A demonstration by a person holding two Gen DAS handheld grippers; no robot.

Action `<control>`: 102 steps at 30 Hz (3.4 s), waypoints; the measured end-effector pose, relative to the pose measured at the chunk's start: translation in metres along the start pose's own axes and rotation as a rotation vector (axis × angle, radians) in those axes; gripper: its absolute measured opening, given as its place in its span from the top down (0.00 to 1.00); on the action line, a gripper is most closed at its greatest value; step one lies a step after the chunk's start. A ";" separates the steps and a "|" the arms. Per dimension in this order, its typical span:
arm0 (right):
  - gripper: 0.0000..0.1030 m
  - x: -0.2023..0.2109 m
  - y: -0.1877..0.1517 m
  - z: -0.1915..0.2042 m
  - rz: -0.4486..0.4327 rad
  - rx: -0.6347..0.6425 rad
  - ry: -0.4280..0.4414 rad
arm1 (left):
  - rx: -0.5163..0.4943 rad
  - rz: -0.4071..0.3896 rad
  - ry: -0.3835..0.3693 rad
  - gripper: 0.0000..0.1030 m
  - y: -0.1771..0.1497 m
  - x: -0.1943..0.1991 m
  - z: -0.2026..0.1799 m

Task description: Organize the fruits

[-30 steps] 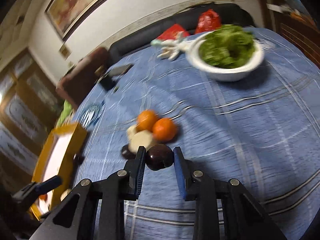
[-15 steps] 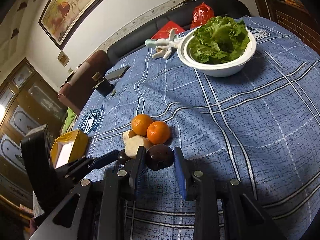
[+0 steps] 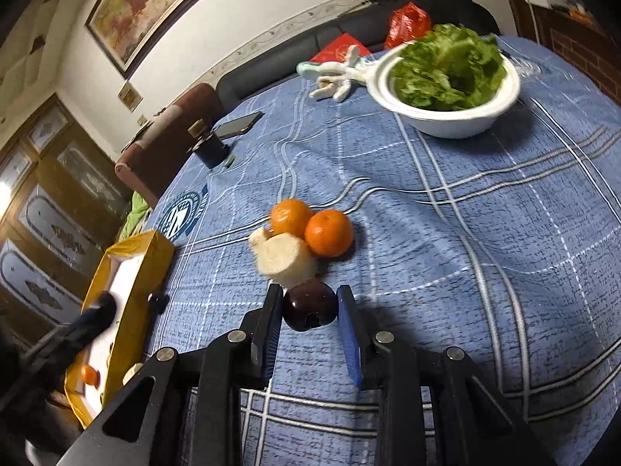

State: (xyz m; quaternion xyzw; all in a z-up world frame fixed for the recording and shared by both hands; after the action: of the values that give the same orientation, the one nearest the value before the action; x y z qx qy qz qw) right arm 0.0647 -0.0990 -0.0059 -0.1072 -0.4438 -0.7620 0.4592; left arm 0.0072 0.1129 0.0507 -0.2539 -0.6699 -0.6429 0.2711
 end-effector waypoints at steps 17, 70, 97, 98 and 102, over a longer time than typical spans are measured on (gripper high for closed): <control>0.69 -0.043 -0.060 0.182 0.188 0.275 0.262 | 0.286 0.051 0.227 0.74 -0.061 0.019 0.167; 0.41 -0.089 -0.104 0.175 0.328 0.485 0.100 | 0.417 0.035 0.130 0.22 -0.065 0.063 0.171; 0.71 0.032 -0.019 -0.014 0.021 0.061 -0.038 | -0.075 0.122 -0.073 0.23 -0.013 -0.029 -0.066; 0.71 0.033 -0.017 -0.015 0.017 0.053 -0.026 | -0.082 0.121 -0.084 0.23 -0.009 -0.036 -0.074; 0.71 0.035 -0.016 -0.021 0.016 0.016 -0.021 | -0.079 0.155 -0.119 0.32 0.004 -0.072 -0.100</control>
State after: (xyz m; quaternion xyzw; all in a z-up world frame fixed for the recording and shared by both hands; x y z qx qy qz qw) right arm 0.0374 -0.1340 -0.0076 -0.1152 -0.4537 -0.7537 0.4613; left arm 0.0660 0.0138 0.0067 -0.3528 -0.6374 -0.6297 0.2696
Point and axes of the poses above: each gripper's, at about its wrist camera, not at the fingertips, and x roughly against the way its jaws point, z to its left, y to its top, the point moved 6 cm from there along -x, roughly the way its jaws point, and after that the axes turned 12 degrees about y, right-handed, at the moved point
